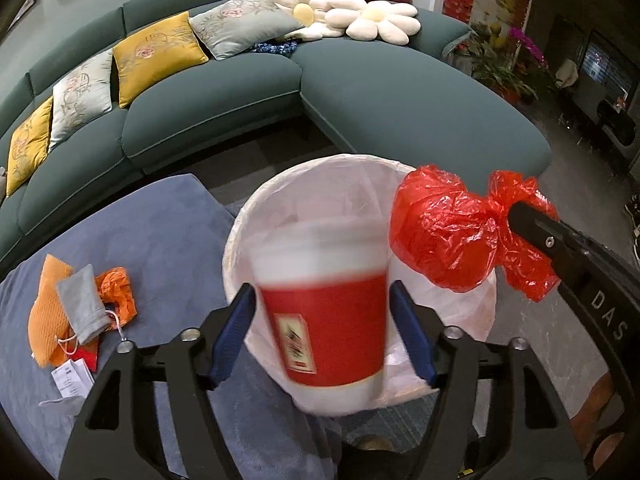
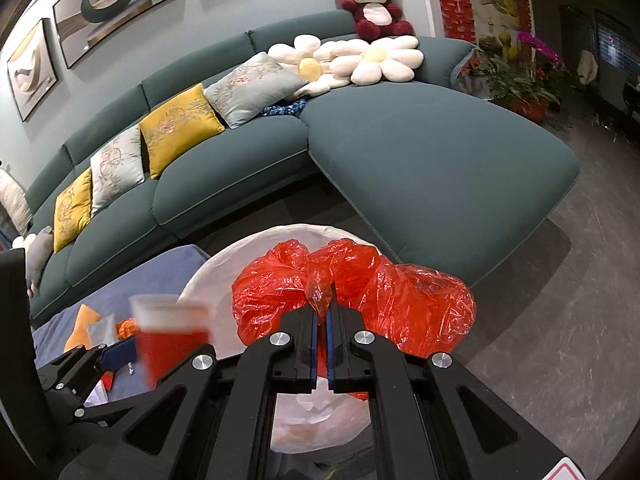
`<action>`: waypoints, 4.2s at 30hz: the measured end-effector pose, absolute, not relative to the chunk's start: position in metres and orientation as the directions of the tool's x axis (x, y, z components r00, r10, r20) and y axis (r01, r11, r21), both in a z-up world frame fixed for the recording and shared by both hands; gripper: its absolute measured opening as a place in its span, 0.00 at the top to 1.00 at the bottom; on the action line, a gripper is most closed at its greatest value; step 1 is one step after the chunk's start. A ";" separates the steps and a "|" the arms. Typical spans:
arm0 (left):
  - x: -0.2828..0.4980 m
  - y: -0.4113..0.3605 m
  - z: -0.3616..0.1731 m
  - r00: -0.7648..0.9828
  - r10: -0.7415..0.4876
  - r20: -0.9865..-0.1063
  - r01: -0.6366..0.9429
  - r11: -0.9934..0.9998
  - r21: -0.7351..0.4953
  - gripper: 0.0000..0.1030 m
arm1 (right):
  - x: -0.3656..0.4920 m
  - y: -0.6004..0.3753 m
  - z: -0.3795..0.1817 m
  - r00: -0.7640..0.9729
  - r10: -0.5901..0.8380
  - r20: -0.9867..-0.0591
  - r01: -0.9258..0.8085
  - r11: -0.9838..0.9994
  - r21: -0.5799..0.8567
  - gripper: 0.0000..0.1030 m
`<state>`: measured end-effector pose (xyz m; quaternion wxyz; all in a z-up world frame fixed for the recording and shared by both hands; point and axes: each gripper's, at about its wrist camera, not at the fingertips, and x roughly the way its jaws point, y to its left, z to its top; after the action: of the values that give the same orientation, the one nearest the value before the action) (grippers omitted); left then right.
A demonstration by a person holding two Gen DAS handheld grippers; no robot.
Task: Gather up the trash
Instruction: 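Carry cup and red bag over the wastebasket while both tools open to drop them, then move both open tools back to the trash pile, then grasp the white receipt paper with the left tool, then grasp the grey pouch with the right tool while the left tool holds the receipt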
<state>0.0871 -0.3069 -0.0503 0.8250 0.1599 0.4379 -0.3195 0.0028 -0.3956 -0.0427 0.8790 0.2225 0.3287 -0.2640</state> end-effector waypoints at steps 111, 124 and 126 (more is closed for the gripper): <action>0.195 0.140 -0.090 0.529 -0.246 -0.812 0.084 0.968 -0.238 0.96 | 0.241 -0.051 -0.117 0.573 0.028 -0.819 0.118 0.986 0.116 0.39; 0.206 0.134 -0.098 0.503 -0.265 -0.823 0.087 0.962 -0.257 0.96 | 0.278 -0.078 -0.183 0.447 0.049 -0.893 0.185 0.972 0.146 0.47; 0.205 0.131 -0.098 0.502 -0.261 -0.825 0.093 0.964 -0.249 0.96 | 0.277 -0.076 -0.183 0.452 0.041 -0.891 0.179 0.974 0.135 0.58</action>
<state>0.2053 0.1313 -0.0980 0.8622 -0.0863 0.4885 -0.1025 0.2773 -0.0762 -0.1834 0.8455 0.1053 0.5218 -0.0410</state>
